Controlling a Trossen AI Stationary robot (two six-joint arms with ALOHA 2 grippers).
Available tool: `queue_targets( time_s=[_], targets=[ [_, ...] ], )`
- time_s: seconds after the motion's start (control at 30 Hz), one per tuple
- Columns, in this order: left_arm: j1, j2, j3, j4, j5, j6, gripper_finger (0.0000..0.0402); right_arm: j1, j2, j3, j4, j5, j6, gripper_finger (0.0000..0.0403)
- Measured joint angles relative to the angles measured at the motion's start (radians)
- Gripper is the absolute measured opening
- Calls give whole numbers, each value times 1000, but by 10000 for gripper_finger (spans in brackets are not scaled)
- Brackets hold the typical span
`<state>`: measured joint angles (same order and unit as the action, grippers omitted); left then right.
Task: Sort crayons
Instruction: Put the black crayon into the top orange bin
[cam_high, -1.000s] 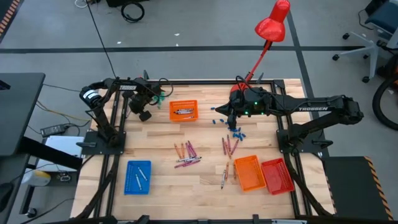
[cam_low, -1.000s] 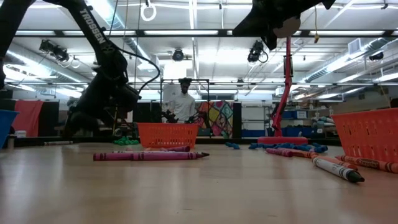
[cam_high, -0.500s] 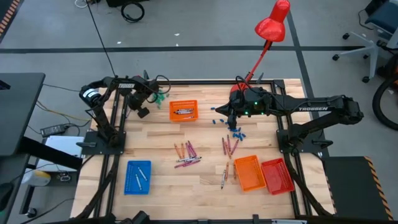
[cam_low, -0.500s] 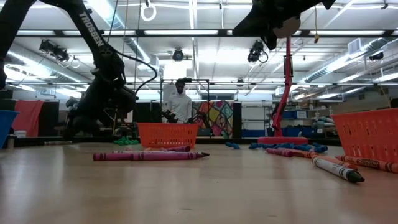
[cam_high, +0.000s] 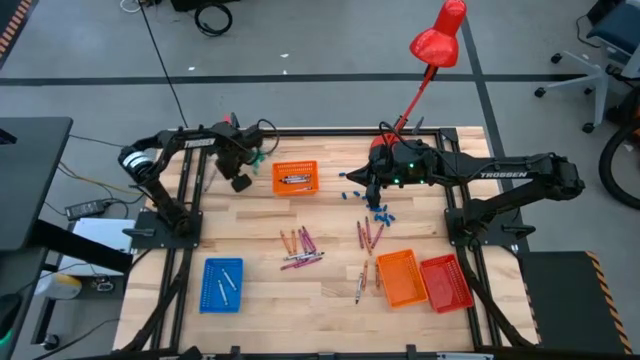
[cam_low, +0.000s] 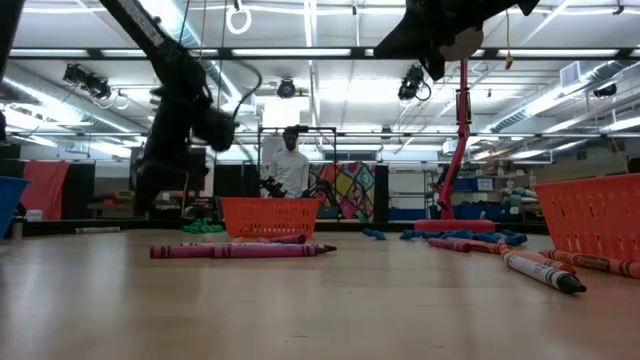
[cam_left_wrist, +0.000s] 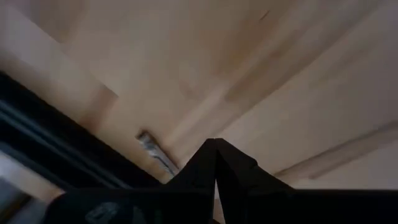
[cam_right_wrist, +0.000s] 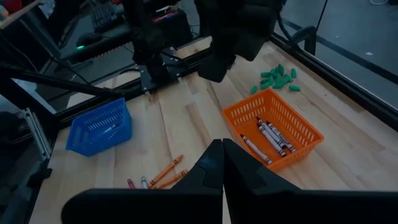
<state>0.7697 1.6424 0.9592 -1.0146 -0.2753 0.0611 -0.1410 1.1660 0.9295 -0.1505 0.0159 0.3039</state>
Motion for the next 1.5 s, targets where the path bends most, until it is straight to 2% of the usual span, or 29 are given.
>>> queue_targets(
  time_s=[0.13, 0.33, 0.47, 0.7, 0.87, 0.93, 1.03, 1.27, 1.5],
  targets=[
    [-14, -19, 2, -26, -143, -70, 15, 0, 0, 0, 1, 0, -13, 7],
    [86, 21, -2, -62, -146, -173, 15, 0, 0, 0, 43, -11, -12, 7],
    [150, 62, -2, -59, -148, -174, 15, 0, 0, 0, 53, -12, -8, 7],
    [143, 139, -1, -38, -164, -173, 15, 0, 0, 0, 52, -12, 11, 7],
    [123, 200, -2, -43, -237, -225, 15, 0, 0, 0, 51, -12, 32, 7],
    [113, 205, -2, -38, -215, -210, 15, 0, 0, 0, 51, -12, 37, 7],
    [112, 203, 2, -42, -106, -182, 15, 0, 0, 0, 51, -12, 37, 7],
    [57, 164, 3, -73, -4, -203, 15, 0, 0, 0, 50, -12, 30, 7],
    [-65, 47, 3, -137, -16, -316, 15, 2, 0, 0, 52, -42, 26, 7]
  ],
)
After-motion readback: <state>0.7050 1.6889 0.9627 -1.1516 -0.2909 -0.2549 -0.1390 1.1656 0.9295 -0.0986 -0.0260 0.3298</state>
